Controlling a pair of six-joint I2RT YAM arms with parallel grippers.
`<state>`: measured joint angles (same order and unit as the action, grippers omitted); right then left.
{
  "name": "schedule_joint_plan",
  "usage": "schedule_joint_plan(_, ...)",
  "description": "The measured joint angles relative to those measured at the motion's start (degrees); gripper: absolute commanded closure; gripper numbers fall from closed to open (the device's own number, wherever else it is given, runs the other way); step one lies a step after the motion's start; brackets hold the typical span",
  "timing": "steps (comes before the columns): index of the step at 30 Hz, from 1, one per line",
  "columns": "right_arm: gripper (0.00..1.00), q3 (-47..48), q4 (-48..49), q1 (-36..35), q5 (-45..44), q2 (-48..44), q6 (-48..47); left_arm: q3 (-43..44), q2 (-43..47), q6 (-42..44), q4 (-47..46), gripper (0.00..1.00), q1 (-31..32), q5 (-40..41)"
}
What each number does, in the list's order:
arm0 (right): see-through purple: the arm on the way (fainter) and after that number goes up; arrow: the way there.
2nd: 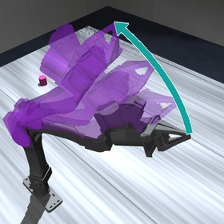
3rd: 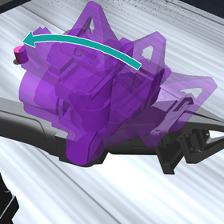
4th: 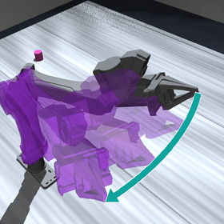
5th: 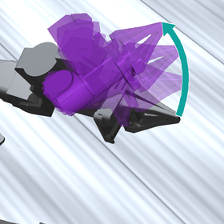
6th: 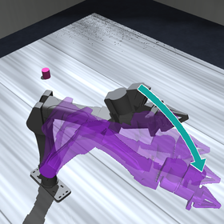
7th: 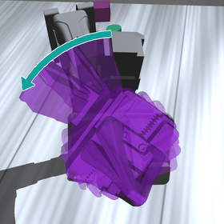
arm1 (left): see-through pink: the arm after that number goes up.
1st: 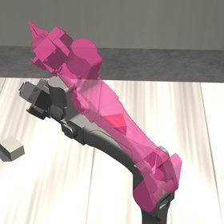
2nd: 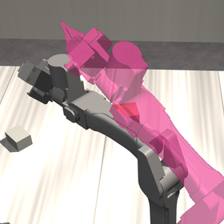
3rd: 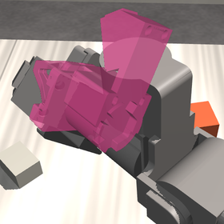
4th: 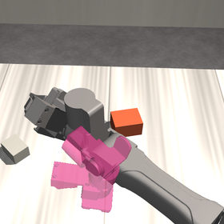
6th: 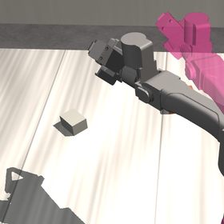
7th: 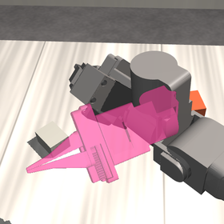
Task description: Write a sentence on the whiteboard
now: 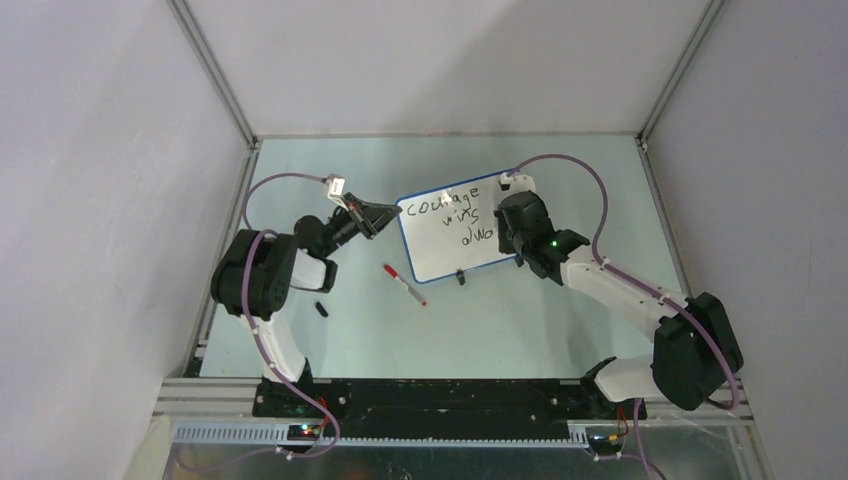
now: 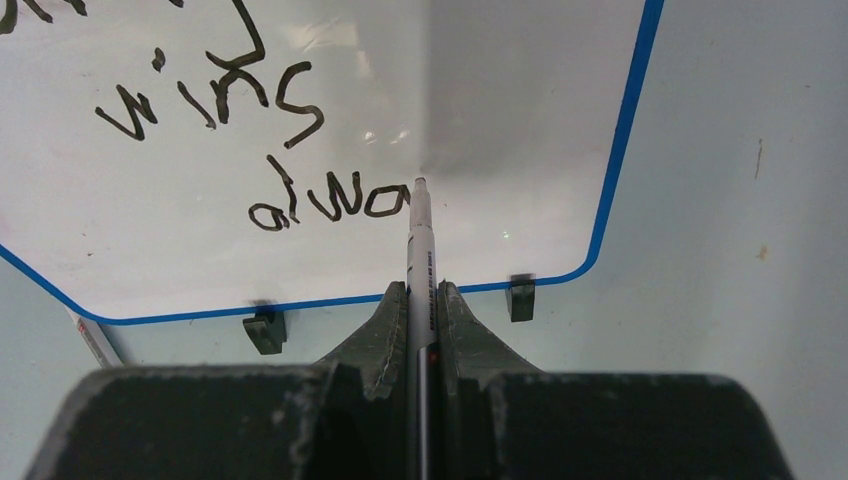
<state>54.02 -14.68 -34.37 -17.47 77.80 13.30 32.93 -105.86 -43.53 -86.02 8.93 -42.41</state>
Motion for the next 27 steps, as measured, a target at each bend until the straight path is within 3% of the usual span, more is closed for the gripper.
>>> schedule_joint_plan(27, 1.00, 0.0, 0.8, 1.5, 1.0, 1.9, 0.2, 0.0, 0.0, 0.0, 0.0, 1.00, 0.0, 0.0)
